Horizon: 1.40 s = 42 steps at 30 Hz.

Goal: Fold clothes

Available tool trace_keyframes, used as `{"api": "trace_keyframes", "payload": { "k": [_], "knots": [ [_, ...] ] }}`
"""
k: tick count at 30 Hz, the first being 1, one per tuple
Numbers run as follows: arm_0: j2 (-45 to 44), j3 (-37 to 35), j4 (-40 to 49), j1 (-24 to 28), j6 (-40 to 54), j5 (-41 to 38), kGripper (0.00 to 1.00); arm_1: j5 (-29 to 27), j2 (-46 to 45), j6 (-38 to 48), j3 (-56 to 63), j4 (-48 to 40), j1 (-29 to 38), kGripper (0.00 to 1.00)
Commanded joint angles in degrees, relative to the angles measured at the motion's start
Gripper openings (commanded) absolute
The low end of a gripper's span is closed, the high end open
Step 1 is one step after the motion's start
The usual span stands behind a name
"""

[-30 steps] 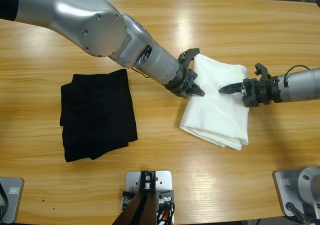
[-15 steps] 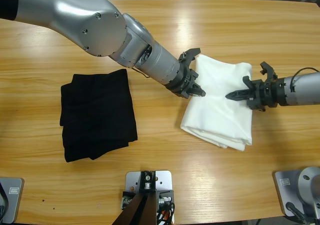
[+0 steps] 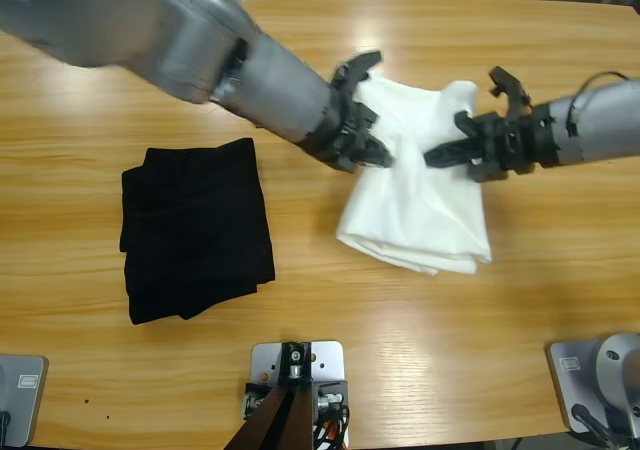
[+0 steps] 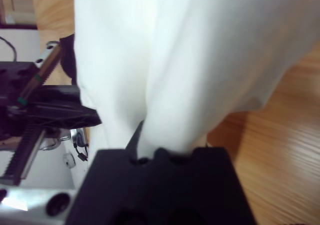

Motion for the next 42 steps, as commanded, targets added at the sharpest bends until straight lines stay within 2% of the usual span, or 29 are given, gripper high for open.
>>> {"api": "trace_keyframes", "payload": {
  "k": [1, 7, 10, 20, 24, 31, 37, 42],
  "knots": [
    [-15.68, 17.83, 0.97, 3.35, 1.21, 3.91, 0.000, -4.23, 1.78, 4.51, -11.98, 7.37, 9.86, 0.000],
    [-27.35, 30.88, 0.97, 8.36, 2.29, 5.69, 0.000, -6.48, 9.11, 7.67, -22.91, 9.97, 19.14, 0.000],
    [-31.80, 35.09, 0.97, 9.96, 2.63, 6.25, 0.000, -6.89, 13.86, 8.67, -29.52, 11.89, 23.43, 0.000],
    [-48.27, 45.92, 4.50, 14.04, 2.47, 8.97, 0.000, -6.96, 21.86, 10.11, -40.26, 15.21, 29.49, 0.000],
    [-49.39, 45.59, 4.82, 14.52, 2.47, 9.45, 0.000, -6.96, 22.31, 9.85, -42.70, 16.83, 29.76, 0.000],
    [-45.95, 44.78, 2.15, 14.52, 2.38, 9.36, 0.000, -6.48, 21.86, 9.78, -42.44, 17.02, 29.76, 0.000],
    [-39.67, 30.89, 3.61, 13.18, 2.29, 9.03, 0.000, -4.23, 19.80, 9.73, -43.23, 17.02, 29.42, 0.000],
    [-39.78, 23.51, 8.46, 12.58, 2.38, 9.03, 0.000, -3.14, 17.43, 9.87, -45.78, 19.10, 29.14, 0.000]
  ]
}}
